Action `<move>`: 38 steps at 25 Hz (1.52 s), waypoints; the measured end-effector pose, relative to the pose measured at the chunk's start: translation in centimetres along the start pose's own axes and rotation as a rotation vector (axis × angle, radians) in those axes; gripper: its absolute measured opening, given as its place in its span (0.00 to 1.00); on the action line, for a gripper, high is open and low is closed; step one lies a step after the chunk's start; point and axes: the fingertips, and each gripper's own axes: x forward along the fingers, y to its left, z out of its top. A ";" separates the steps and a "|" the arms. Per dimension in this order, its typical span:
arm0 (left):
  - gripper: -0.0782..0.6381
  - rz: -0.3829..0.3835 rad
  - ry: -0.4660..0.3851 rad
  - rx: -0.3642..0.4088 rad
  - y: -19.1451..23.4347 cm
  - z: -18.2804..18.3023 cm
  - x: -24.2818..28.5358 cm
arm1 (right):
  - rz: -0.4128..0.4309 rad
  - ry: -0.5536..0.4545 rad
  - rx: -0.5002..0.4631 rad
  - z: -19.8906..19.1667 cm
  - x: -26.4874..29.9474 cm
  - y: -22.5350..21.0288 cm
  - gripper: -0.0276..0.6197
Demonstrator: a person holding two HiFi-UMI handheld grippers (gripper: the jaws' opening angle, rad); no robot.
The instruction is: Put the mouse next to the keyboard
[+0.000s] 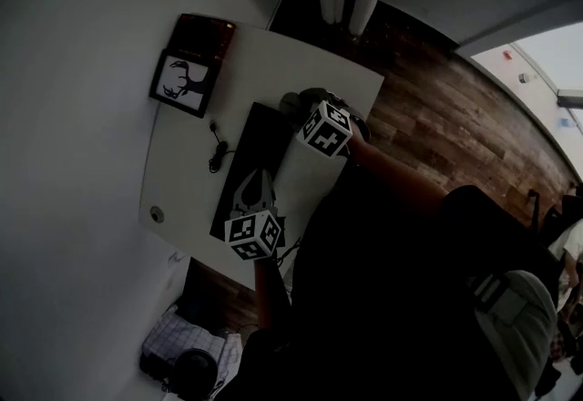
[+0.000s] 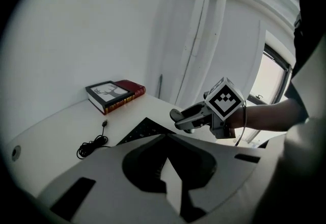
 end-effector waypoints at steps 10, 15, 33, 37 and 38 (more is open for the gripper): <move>0.11 0.183 -0.034 -0.177 3.6 -1.3 -1.3 | 0.015 0.098 -0.067 3.2 4.4 -4.4 0.50; 0.11 0.217 -0.033 -0.186 3.7 -1.2 -1.7 | 0.026 0.139 -0.084 3.0 5.7 -4.6 0.50; 0.11 0.200 0.012 -0.211 2.6 -3.0 -1.9 | -0.077 -0.005 -0.108 3.9 5.5 -5.2 0.50; 0.11 0.198 -0.009 -0.217 2.3 -3.6 -2.8 | -0.162 -0.073 -0.171 4.6 3.9 -4.4 0.50; 0.11 0.200 -0.014 -0.218 2.3 -3.9 -3.2 | -0.184 -0.095 -0.190 4.9 3.5 -4.1 0.50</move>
